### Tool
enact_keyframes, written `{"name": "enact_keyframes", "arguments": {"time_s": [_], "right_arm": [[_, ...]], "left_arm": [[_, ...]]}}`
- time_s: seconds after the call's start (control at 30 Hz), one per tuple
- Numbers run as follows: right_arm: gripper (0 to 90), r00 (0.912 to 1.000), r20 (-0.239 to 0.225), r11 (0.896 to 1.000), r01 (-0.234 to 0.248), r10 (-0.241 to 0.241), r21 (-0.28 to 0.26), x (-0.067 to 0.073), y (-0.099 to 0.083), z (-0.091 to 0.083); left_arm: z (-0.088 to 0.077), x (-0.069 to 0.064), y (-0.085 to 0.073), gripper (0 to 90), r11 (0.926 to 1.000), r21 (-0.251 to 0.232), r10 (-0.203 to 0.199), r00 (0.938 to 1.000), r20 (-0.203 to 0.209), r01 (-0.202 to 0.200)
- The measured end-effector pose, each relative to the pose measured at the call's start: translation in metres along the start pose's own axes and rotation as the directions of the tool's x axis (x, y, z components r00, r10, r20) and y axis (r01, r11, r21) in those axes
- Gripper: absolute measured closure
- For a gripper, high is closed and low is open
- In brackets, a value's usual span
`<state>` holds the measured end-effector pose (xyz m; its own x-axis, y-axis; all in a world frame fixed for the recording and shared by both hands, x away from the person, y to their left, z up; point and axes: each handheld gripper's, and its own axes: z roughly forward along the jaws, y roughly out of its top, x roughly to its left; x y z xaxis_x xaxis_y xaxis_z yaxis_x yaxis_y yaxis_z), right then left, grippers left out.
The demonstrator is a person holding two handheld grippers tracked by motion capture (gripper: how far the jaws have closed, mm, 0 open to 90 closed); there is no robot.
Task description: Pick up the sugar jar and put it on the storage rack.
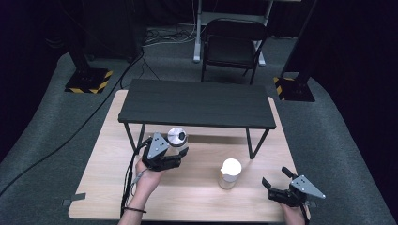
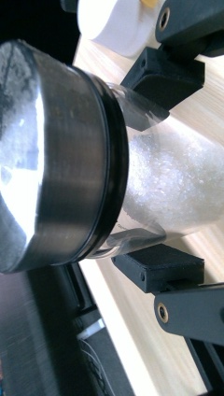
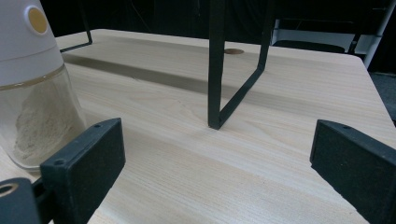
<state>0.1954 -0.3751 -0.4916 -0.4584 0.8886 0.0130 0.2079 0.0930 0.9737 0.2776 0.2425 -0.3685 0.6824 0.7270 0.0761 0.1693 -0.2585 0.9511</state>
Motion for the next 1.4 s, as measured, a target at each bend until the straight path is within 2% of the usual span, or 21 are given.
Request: {"name": "enact_keyframes", "arguments": {"time_s": [0.23,0.33,0.47,0.57,0.67,0.93,1.07,1.2,1.3,1.4], "right_arm": [[2.0,1.0000,-0.002,1.000,0.002,-0.002,0.000,0.000,0.000,0.001],[2.1,1.0000,-0.002,1.000,0.001,-0.001,-0.001,-0.001,0.000,0.001],[2.0,1.0000,-0.003,1.000,0.000,0.000,-0.001,-0.001,0.000,0.001],[2.0,1.0000,-0.004,1.000,-0.001,0.001,-0.001,-0.001,0.000,0.001],[2.1,1.0000,-0.003,1.000,-0.004,0.004,-0.001,-0.001,0.000,0.001],[2.0,1.0000,-0.003,1.000,-0.006,0.006,-0.002,-0.002,0.000,0.001],[2.1,1.0000,-0.004,1.000,-0.007,0.007,-0.003,-0.002,0.000,0.000],[2.1,1.0000,-0.005,1.000,-0.007,0.007,-0.002,-0.002,0.000,0.001],[2.1,0.9999,-0.006,1.000,-0.008,0.008,-0.003,-0.003,0.000,0.001],[2.1,0.9999,-0.007,1.000,-0.008,0.008,-0.003,-0.003,0.000,0.001]], "left_arm": [[-0.008,0.005,0.014,30.7,0.9995,-0.030,-0.008,1.0000,0.004,0.008],[-0.012,0.011,0.020,30.7,0.9981,-0.054,-0.029,0.9994,0.019,0.030],[-0.015,0.015,0.028,30.7,0.9966,-0.073,-0.035,0.9987,0.036,0.037],[-0.016,0.017,0.033,30.7,0.9954,-0.086,-0.037,0.9986,0.038,0.041],[-0.017,0.017,0.043,30.7,0.9949,-0.097,-0.024,0.9992,0.032,0.027],[-0.011,0.016,0.069,30.6,0.9970,-0.076,0.013,0.9998,-0.015,-0.014],[-0.002,0.019,0.082,30.7,0.9972,-0.075,-0.004,0.9996,-0.029,0.001],[0.008,0.020,0.100,30.6,0.9991,-0.039,0.013,0.9979,-0.063,-0.015],[0.016,0.022,0.109,30.6,0.9998,-0.020,-0.009,0.9971,-0.076,0.007],[0.026,0.022,0.117,30.6,0.9999,0.013,-0.008,0.9948,-0.101,0.010]]}}
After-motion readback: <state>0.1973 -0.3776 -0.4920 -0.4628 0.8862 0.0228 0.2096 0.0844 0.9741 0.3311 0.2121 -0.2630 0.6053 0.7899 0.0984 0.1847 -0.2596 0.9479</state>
